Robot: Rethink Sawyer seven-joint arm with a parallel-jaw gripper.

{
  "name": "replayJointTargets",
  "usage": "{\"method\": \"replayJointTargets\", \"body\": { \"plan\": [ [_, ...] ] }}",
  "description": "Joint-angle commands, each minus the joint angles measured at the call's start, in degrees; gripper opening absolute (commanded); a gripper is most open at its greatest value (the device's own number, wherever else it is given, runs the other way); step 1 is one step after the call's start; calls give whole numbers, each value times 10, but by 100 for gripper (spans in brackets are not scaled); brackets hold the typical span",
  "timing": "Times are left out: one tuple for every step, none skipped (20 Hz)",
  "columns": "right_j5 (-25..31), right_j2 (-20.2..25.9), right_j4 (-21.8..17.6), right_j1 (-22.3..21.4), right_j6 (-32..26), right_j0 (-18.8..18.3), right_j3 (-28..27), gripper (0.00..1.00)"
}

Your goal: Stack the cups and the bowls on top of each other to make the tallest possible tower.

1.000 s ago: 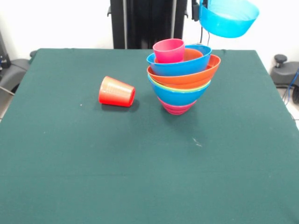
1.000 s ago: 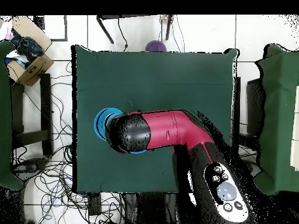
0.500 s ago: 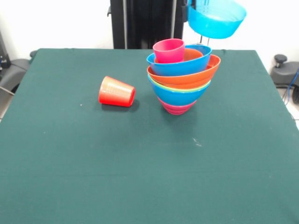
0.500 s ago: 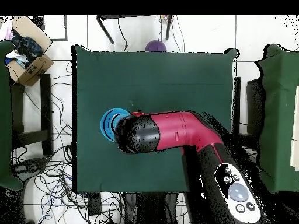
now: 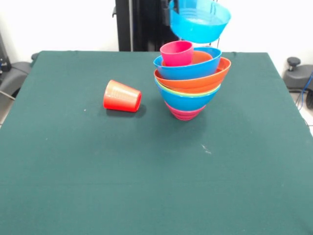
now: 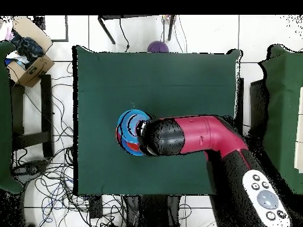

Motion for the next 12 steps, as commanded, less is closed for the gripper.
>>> {"method": "replayJointTargets", "body": {
  "plan": [
    [19, 45, -72, 39, -183, -26, 20, 0],
    [16, 48, -77, 42, -184, -30, 21, 0],
    [15, 52, -81, 44, -183, -33, 21, 0],
    [12, 56, -86, 46, -183, -37, 24, 0],
    [12, 60, -88, 48, -182, -40, 25, 0],
    [9, 65, -90, 51, -182, -44, 29, 0],
    [8, 70, -92, 53, -180, -47, 30, 0],
    [4, 75, -94, 56, -179, -50, 33, 0],
    [1, 78, -96, 58, -176, -51, 34, 0],
    [-1, 81, -99, 61, -171, -52, 35, 0],
    [-4, 83, -102, 63, -167, -52, 35, 0],
    [-5, 84, -106, 64, -161, -50, 34, 0]
  ]
}}
